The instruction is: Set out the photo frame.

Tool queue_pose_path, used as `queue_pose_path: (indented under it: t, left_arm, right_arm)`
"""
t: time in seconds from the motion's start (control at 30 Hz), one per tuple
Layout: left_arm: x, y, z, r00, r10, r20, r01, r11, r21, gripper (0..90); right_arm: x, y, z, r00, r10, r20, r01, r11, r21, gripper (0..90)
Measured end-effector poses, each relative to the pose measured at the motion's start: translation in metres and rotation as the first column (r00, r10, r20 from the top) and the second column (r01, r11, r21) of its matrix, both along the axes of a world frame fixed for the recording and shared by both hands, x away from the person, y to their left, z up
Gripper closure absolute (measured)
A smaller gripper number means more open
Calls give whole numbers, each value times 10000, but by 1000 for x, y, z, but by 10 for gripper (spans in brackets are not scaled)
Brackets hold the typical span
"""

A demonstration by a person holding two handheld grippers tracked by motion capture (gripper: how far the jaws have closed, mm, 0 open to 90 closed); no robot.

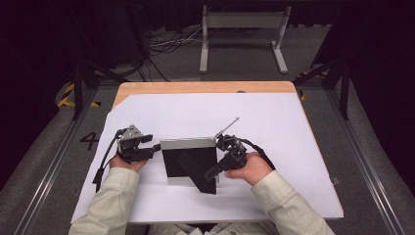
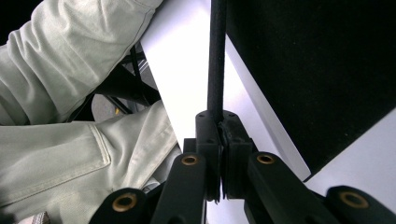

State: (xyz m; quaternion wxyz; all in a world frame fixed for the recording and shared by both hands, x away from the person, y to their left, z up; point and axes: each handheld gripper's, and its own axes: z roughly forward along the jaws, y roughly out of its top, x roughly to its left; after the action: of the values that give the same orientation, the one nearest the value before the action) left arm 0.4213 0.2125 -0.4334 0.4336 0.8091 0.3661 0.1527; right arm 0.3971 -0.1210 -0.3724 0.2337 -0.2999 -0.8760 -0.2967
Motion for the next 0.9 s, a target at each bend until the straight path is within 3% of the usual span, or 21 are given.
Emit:
queue_pose_path:
  t: [0.5,0.77,0.9]
  left_arm:
    - [0,0,0,10000,0,8,0,10000,48,433]
    - [1,0,0,10000,-34,34,34,9999,95,431]
    - [0,0,0,10000,-15,61,15,10000,86,426]
  right_arm:
    - [2,-17,11,9970,-463,622,446,9986,289,875]
    - [4,-27,16,9906,-699,1180,670,9974,279,875]
    - [9,-35,19,9803,-941,1735,897,9954,325,875]
